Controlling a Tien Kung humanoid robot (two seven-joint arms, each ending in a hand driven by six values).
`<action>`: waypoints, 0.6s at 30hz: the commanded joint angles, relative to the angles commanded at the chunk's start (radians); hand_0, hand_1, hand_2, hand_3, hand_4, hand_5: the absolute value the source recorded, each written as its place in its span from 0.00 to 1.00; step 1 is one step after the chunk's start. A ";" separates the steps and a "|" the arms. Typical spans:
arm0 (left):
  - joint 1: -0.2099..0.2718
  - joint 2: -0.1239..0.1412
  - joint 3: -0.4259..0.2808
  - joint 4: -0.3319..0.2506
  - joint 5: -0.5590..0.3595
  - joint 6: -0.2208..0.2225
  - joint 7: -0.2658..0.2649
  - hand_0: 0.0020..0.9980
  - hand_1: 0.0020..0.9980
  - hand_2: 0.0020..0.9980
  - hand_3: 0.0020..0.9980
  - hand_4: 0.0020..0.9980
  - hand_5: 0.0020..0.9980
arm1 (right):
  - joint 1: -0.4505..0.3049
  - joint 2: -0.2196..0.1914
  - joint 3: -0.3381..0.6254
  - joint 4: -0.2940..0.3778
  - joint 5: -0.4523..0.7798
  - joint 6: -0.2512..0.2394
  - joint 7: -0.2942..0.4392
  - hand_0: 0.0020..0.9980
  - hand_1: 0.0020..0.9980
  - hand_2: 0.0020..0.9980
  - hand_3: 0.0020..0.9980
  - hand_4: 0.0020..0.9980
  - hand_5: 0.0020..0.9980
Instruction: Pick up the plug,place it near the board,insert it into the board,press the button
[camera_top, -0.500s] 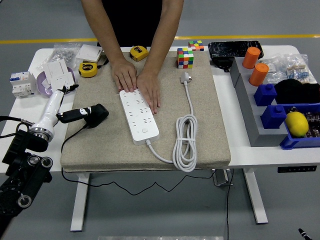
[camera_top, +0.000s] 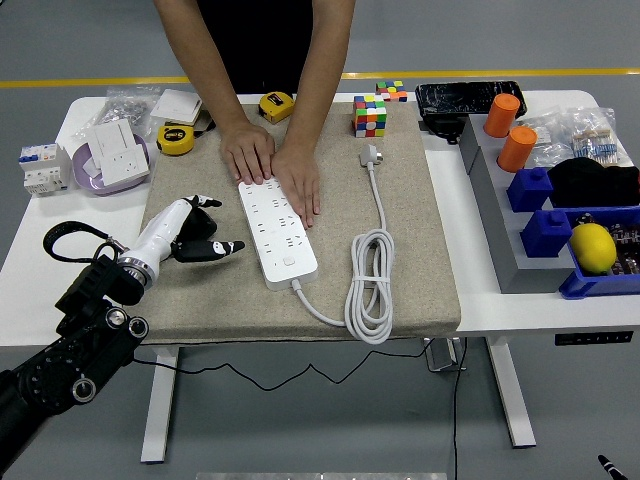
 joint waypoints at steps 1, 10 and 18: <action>-0.002 -0.002 -0.002 0.007 0.006 0.006 -0.002 0.90 0.98 0.86 0.73 1.00 0.41 | 0.000 0.000 0.002 0.000 -0.002 0.001 0.000 1.00 0.83 0.75 0.81 1.00 0.91; -0.013 -0.012 -0.042 0.048 0.061 0.035 -0.004 0.89 0.97 0.85 0.72 1.00 0.42 | 0.002 -0.002 0.004 0.000 -0.005 0.003 0.000 1.00 0.83 0.75 0.81 1.00 0.91; -0.015 -0.013 -0.059 0.054 0.105 0.053 0.011 0.72 0.70 0.65 0.68 1.00 0.42 | 0.006 -0.002 0.011 0.000 -0.008 0.002 0.000 1.00 0.83 0.75 0.81 1.00 0.91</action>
